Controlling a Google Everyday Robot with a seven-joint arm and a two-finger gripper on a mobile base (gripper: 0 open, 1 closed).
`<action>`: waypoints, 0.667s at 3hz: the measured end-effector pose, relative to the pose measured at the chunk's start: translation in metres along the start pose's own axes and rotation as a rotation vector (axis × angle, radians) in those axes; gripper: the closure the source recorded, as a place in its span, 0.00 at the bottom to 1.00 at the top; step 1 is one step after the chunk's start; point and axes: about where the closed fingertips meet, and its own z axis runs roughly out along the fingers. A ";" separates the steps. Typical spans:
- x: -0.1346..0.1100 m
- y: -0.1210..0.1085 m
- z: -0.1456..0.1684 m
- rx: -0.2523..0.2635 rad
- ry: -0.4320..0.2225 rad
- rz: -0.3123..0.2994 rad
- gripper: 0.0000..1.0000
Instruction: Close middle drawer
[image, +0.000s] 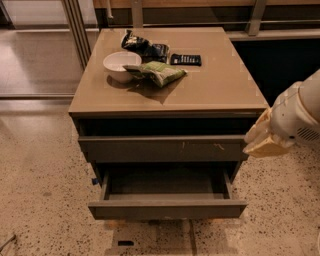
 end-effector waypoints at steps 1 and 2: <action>0.016 0.017 0.085 -0.081 -0.082 0.052 0.88; 0.017 0.016 0.095 -0.078 -0.088 0.058 1.00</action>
Offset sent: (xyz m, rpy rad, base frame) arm 0.0019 0.0138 -0.0777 0.0972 0.0579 -0.0044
